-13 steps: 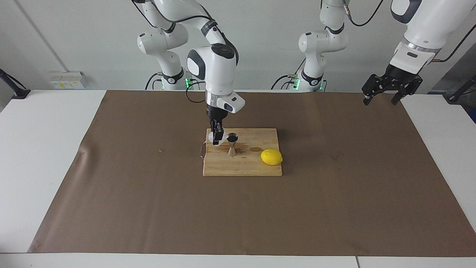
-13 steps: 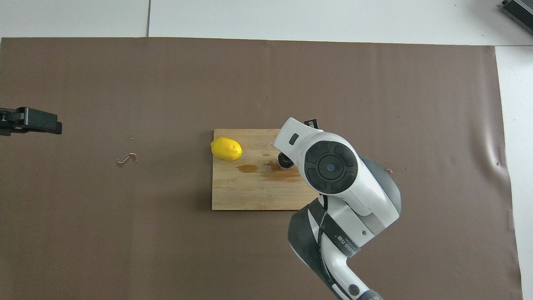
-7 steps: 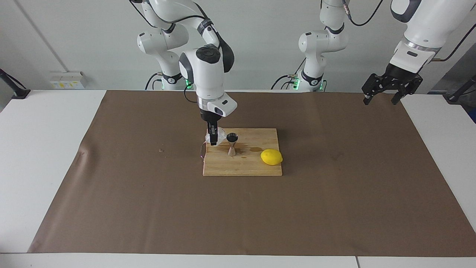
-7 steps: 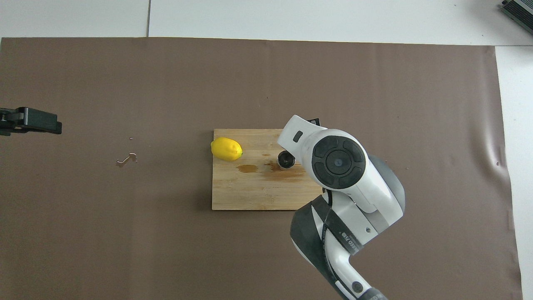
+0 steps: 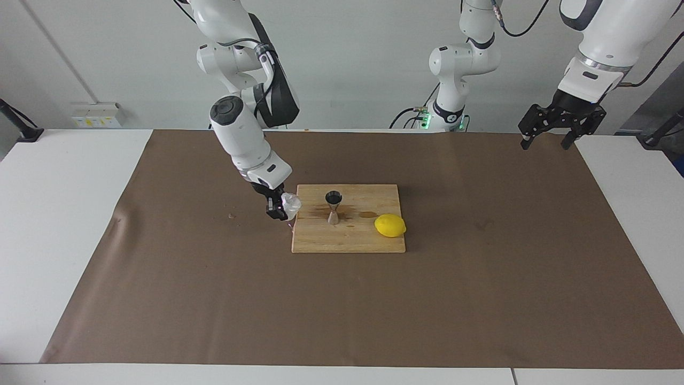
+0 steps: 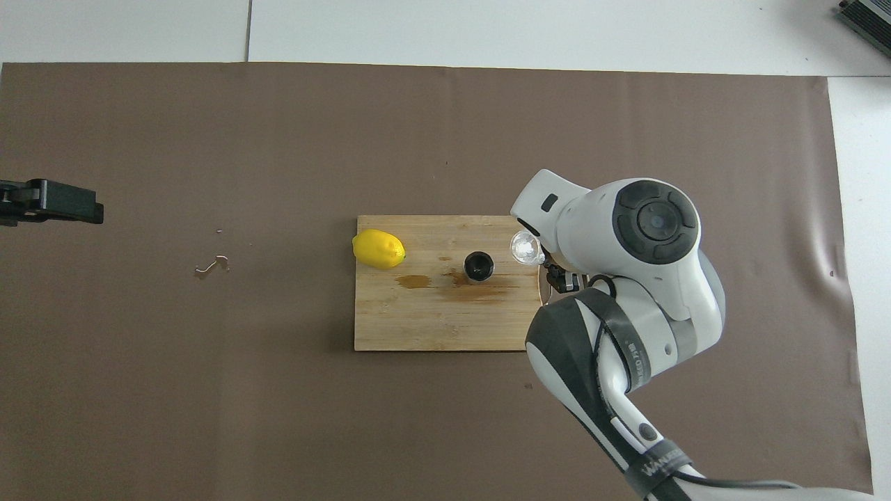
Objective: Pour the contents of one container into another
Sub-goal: 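Carry the white cup back to its spot beside the board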
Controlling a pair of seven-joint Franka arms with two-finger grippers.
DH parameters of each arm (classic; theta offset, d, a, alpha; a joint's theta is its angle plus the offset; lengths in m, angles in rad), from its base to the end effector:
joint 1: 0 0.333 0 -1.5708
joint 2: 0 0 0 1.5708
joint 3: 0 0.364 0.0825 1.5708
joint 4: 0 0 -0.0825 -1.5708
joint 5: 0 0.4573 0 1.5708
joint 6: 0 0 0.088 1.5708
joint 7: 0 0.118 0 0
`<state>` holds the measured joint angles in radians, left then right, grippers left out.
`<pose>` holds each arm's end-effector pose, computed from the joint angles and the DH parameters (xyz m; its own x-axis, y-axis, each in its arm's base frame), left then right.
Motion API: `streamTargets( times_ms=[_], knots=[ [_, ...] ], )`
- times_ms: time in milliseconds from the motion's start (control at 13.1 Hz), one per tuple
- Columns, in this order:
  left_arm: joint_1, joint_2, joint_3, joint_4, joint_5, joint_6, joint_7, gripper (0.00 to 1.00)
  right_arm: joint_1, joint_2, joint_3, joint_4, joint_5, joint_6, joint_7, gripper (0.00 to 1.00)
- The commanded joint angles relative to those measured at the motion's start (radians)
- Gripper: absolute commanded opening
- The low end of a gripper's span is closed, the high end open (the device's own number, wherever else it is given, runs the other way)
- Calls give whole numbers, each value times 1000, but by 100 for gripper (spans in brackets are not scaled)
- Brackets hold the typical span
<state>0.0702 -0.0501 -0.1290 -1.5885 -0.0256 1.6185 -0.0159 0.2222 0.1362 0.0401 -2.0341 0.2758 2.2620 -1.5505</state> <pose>0.6145 -0.0413 0.6871 0.9960 -0.0418 0.0793 -0.0436 -0.9988 0.0204 0.6297 0.1784 0.3843 -0.0803 0.9695 0.2315 0.9956 0.0666 0.0662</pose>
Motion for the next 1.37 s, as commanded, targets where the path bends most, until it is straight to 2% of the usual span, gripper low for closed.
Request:
streamTargets(
  times_ms=[0, 457, 1296],
  knots=[
    [-6, -8, 2, 1, 12, 7, 8, 100, -53, -17, 12, -55, 98, 24, -86, 0],
    [-6, -8, -9, 2, 13, 14, 5, 100, -144, -17, 10, -182, 344, 82, -285, 0],
    [-7, -1, -18, 8, 19, 17, 4, 100, -326, 33, 9, -236, 359, 57, -516, 0]
  ],
)
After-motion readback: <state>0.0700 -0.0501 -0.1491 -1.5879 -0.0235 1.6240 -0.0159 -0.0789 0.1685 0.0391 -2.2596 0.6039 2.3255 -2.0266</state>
